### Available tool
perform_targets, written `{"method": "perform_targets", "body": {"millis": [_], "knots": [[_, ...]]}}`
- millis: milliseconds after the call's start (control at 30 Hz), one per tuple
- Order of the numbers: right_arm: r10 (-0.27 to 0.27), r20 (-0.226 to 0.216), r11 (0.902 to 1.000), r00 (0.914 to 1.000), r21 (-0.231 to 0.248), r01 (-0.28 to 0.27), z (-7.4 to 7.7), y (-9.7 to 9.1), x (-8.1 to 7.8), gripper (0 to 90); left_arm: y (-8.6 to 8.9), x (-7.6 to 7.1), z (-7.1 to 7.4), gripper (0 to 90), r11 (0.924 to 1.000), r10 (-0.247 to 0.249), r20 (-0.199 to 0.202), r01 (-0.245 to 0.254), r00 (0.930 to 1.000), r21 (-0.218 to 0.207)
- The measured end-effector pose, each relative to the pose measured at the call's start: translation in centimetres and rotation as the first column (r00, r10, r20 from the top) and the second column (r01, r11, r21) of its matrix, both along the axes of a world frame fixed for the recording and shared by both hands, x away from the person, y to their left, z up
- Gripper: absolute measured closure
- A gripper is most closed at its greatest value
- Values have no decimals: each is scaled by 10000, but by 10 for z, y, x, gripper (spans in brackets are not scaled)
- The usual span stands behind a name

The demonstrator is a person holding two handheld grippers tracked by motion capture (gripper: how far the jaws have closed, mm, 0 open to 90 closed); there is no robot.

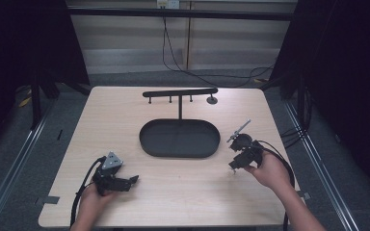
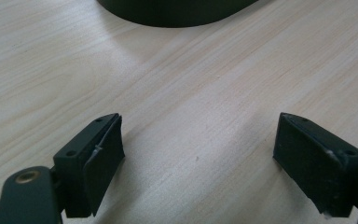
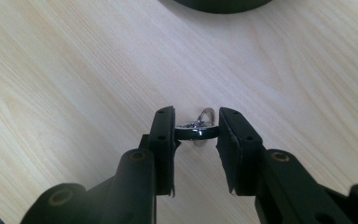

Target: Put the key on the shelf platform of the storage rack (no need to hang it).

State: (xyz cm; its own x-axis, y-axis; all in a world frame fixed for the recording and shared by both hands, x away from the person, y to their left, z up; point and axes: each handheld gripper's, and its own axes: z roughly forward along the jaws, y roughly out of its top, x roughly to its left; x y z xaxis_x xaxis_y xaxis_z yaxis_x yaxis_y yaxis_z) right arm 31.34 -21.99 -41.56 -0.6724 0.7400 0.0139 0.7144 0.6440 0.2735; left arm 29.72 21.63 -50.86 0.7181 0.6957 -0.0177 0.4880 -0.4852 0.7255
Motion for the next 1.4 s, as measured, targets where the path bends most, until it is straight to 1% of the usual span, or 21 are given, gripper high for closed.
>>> {"method": "perform_targets", "body": {"millis": [67, 200, 333, 600, 1167, 1233, 1400], "knots": [[44, -40, 10000, 10000, 56, -44, 3, 0, 1, 676, 0, 0, 0, 154, 10000, -3, 2, 3, 10000, 9], [51, -129, 10000, 9999, 22, -51, 6, 1, 4, 676, 0, 0, 0, 154, 10000, -2, 2, 2, 10000, 2], [55, -124, 10000, 9999, 5, -55, 9, 2, 6, 676, 0, 0, 0, 154, 10000, -5, 2, 5, 10000, 6], [97, 54, 9999, 9999, 124, -97, 20, 6, 12, 676, 0, 0, 0, 154, 10000, 3, -4, -3, 10000, 25], [81, 80, 9996, 9999, 275, -83, 35, 10, 25, 676, 0, 0, 0, 153, 10000, -8, -2, 8, 10000, 18], [9, 116, 9997, 9999, 246, -12, 37, 11, 27, 676, 0, 0, 0, 152, 10000, -13, 2, 13, 10000, 10], [144, 244, 9998, 9996, 166, -148, 42, 15, 31, 676, 0, 0, 0, 153, 10000, -13, -6, 13, 10000, 8]]}}
